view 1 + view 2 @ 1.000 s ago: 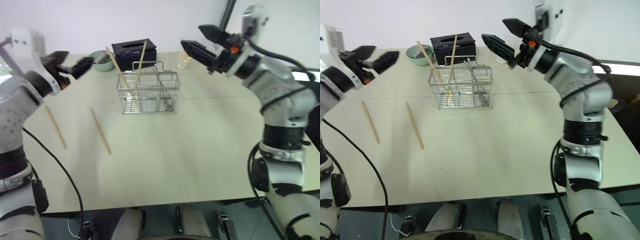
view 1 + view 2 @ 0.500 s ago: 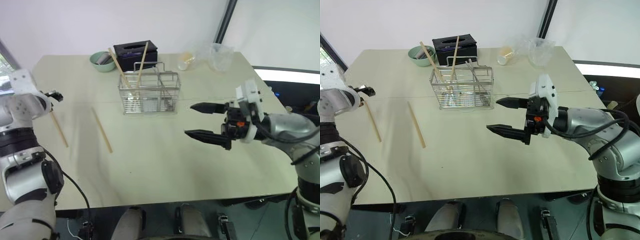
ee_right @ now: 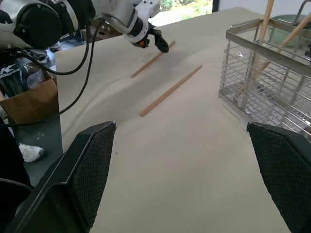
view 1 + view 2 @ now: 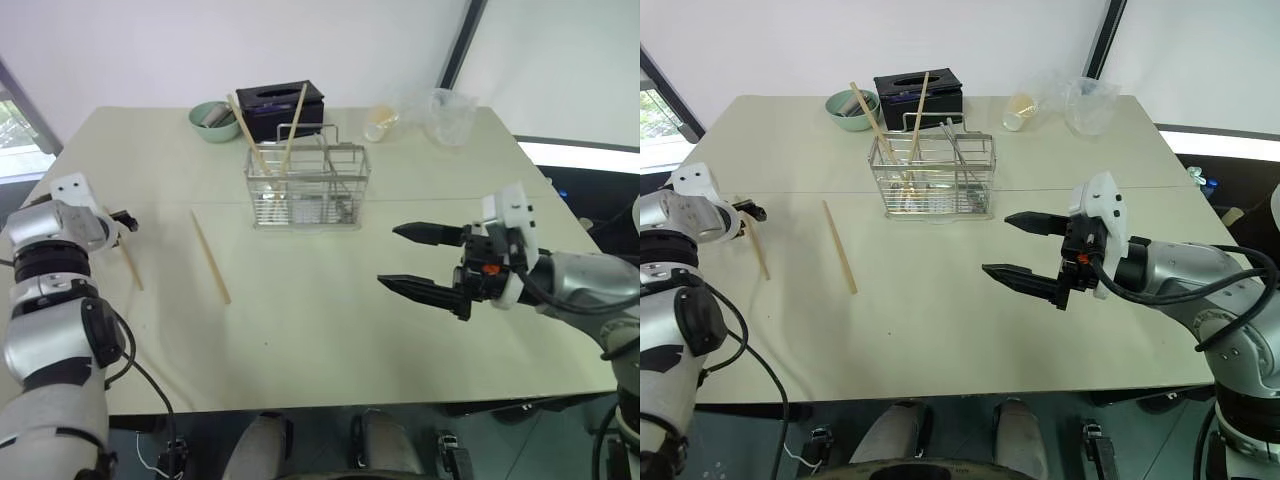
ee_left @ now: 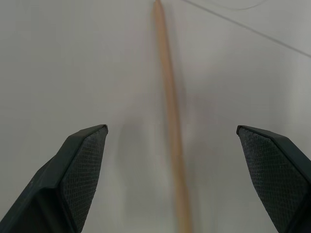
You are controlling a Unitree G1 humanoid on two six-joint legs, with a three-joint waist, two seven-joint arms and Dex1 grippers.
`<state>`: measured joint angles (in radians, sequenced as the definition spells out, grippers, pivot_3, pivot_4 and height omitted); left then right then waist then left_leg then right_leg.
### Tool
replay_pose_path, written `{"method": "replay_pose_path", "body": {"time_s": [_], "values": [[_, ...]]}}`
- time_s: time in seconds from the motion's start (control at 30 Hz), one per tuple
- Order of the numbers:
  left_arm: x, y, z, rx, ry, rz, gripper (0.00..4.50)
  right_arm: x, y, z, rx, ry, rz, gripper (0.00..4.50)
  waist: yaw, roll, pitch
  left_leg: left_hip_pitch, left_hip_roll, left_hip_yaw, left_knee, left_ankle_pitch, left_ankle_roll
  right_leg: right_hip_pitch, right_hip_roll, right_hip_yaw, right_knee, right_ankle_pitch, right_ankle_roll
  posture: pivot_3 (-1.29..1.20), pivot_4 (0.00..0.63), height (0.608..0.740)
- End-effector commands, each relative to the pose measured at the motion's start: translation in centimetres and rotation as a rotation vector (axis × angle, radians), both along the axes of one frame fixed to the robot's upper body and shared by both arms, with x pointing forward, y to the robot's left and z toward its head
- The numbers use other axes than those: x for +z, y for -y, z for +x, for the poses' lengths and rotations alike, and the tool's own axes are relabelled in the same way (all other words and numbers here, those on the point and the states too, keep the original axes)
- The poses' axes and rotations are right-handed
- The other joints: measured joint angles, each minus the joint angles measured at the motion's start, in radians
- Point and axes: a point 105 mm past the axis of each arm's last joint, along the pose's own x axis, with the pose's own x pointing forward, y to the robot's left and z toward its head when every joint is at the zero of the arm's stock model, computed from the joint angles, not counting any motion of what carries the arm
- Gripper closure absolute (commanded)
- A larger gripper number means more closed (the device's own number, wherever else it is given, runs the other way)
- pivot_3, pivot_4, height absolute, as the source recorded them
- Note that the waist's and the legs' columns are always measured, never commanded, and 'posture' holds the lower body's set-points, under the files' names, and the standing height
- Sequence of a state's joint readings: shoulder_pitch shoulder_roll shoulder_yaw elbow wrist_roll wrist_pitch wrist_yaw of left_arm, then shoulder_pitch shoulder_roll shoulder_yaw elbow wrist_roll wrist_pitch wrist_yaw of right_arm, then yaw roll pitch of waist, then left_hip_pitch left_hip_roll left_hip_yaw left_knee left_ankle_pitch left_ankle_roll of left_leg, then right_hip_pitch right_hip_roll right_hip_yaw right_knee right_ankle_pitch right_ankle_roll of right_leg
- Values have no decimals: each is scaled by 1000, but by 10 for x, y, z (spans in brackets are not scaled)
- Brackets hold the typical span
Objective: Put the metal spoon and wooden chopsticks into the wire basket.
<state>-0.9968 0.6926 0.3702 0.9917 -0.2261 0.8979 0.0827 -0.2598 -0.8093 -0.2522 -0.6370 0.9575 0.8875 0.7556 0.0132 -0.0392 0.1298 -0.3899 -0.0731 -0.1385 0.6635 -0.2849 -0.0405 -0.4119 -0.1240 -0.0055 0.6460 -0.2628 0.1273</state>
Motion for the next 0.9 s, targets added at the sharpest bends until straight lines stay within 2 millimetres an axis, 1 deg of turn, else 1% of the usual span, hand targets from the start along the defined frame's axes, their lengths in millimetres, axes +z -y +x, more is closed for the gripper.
{"method": "replay_pose_path", "body": {"time_s": [0.03,0.07,0.17,0.3,0.4,0.43,0.53,0.6,0.67,0.7,0.73,0.77,0.8,0.87,0.9], "values": [[11,-5,4,24,50,-3,0,9,-2,-4,-7,60,3,62,0,0,0,0,0,0,0,0,0,0,0,0,0,0,0,0,150,649],[8,-4,5,24,51,-12,0,9,-2,-3,-8,60,3,62,0,0,0,0,0,0,0,0,0,0,0,0,0,0,0,0,150,649],[0,0,5,29,47,-63,863,7,-4,-5,-8,63,5,0,1,-1,0,0,0,0,0,0,0,0,0,-1,0,0,0,0,150,649],[-6,1,5,38,43,-81,2793,7,-5,-4,-10,69,11,0,2,-1,-1,0,0,0,0,0,0,0,0,-1,0,0,0,0,150,649],[-5,3,8,40,53,-84,4323,7,-5,-3,-14,70,16,0,4,-1,-1,0,0,0,0,0,0,0,0,-1,1,0,0,0,150,649],[-5,3,8,42,57,-86,4418,6,-5,-3,-16,69,17,0,4,-1,-1,0,0,0,0,0,0,0,0,-1,1,0,0,0,150,649],[-1,4,11,41,70,-72,4418,3,-4,-3,-20,65,20,0,2,-2,-1,0,0,0,0,0,0,1,-1,-1,1,0,1,0,150,649],[6,5,15,33,101,-60,4418,4,-3,-2,-20,65,19,0,2,-2,-1,0,0,0,0,0,0,1,-1,-1,1,0,1,0,150,649],[30,10,30,-1,234,-51,4418,7,0,-1,-20,75,7,0,3,-2,-2,0,0,0,0,0,0,1,-1,-1,1,0,1,0,150,649],[49,14,39,-35,333,-38,4418,8,2,1,-23,84,-3,0,3,-3,-2,0,0,0,0,0,0,1,-1,-1,0,0,1,0,150,649],[62,17,44,-59,398,-27,4418,9,4,2,-26,90,-10,0,3,-3,-1,0,0,-1,0,0,0,1,-1,-1,0,0,1,0,150,649],[78,20,49,-93,484,-9,4418,10,5,4,-34,97,-16,0,2,-3,-1,-1,0,-1,1,0,0,0,-1,-2,0,0,1,0,150,649],[100,26,53,-142,599,18,4418,11,7,6,-42,106,-21,0,1,-4,-1,-2,0,-1,1,0,0,0,-1,-2,0,0,1,0,150,649],[143,43,52,-229,834,37,4418,14,8,9,-50,116,-21,0,0,-4,-1,-2,0,0,1,0,0,-1,-3,-2,0,0,1,0,150,649],[158,48,48,-244,920,39,4418,15,8,9,-51,120,-20,0,0,-4,-1,-3,0,0,1,0,0,-1,-4,-2,-1,0,1,0,150,649]]}}
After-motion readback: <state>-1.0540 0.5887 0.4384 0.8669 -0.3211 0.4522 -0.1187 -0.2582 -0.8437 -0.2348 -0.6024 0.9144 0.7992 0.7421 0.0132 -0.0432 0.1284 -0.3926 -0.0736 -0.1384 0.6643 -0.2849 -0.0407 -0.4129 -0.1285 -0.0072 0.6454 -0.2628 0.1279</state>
